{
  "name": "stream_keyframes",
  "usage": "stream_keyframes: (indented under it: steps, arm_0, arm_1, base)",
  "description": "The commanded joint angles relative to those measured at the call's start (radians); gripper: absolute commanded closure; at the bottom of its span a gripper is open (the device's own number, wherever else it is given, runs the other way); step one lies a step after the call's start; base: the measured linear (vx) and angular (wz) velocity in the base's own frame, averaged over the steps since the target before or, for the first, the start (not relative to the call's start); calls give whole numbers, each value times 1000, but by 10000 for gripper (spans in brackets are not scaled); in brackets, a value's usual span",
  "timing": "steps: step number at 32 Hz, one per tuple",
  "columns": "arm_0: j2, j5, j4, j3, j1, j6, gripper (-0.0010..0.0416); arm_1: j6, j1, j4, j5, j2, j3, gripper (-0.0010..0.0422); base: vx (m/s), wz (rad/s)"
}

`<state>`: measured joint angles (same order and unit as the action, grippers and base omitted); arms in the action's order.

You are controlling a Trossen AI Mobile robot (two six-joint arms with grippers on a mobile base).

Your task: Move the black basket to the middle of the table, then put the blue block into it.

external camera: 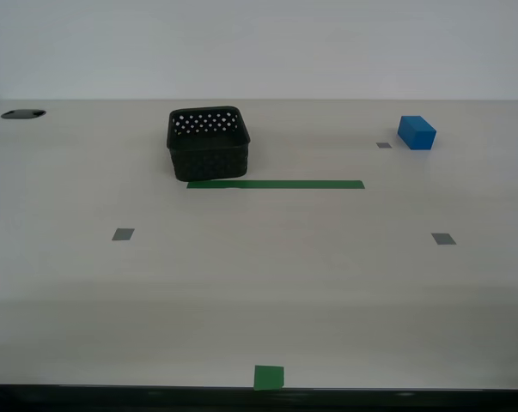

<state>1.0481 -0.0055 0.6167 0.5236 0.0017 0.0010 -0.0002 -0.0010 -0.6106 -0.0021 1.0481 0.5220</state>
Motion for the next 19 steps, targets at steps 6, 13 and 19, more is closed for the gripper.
stream_keyframes:
  steps: [6,13,19]
  arm_0:
    - [0,-1,3,1,0,1,405]
    - [0,-1,3,1,0,1,405]
    - [0,-1,3,1,0,1,405]
  arm_1:
    - [0,1,-3,2,0,17,412]
    - [-131,-2,458,2,9,193,412]
    - [-132,-12,922,42,116,452,412]
  base:
    - [0,0]
    - [0,0]
    - [0,0]
